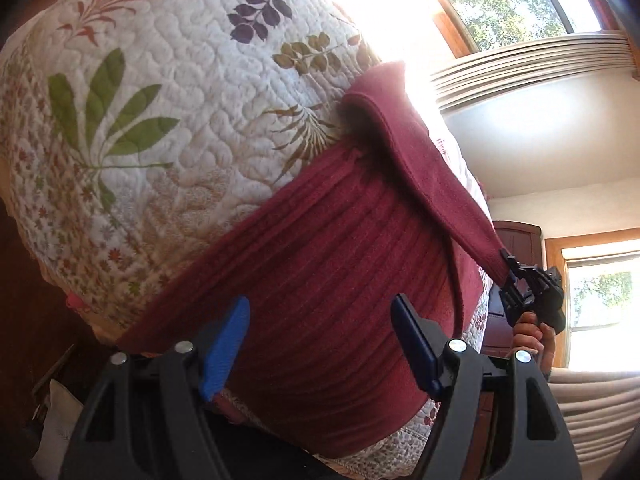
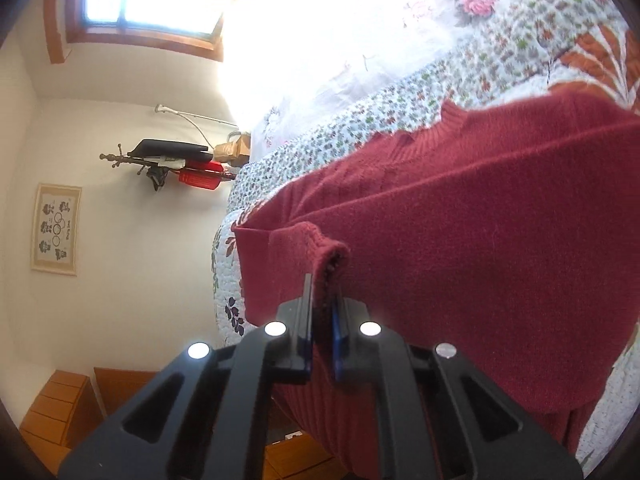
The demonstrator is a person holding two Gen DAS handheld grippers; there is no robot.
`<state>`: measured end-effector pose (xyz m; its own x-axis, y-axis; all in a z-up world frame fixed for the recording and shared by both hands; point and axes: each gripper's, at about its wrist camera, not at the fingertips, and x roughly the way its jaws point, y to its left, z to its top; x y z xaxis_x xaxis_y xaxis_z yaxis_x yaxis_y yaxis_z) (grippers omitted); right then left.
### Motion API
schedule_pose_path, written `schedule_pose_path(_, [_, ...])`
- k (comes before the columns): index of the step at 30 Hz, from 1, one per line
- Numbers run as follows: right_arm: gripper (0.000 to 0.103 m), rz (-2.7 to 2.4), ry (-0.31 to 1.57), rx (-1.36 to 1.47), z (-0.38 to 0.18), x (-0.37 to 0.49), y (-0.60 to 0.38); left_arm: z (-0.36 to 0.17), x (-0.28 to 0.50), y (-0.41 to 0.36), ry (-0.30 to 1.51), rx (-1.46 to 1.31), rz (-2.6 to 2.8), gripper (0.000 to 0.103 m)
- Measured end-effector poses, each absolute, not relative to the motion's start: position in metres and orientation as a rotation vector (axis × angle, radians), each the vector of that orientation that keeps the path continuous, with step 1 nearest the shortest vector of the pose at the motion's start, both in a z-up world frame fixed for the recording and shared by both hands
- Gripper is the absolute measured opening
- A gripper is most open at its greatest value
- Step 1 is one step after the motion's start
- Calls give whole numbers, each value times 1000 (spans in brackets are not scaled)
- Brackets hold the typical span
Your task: Fold small clothes
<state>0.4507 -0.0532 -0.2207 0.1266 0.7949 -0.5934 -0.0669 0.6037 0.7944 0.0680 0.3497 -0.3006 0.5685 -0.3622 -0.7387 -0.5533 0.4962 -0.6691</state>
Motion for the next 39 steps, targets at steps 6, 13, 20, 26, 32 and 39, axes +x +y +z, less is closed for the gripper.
schedule_pose_path(6, [6, 671, 1132, 667, -164, 445, -111, -302, 84, 338, 1031, -1087, 111, 73])
schedule_pose_path(13, [6, 508, 1204, 736, -224, 437, -182, -305, 99, 331, 1052, -1077, 83, 73])
schedule_pose_path(20, [6, 430, 1287, 767, -289, 431, -192, -308, 102, 332, 1062, -1071, 79, 73])
schedule_pose_path(26, [6, 415, 1277, 769, -297, 429, -198, -310, 103, 334, 1059, -1071, 80, 73])
schedule_pose_path(32, [25, 327, 1287, 735, -307, 425, -215, -312, 107, 331, 1076, -1071, 71, 73])
schedule_pose_path(39, [28, 430, 1196, 638, -269, 404, -198, -309, 100, 329, 1071, -1069, 90, 73])
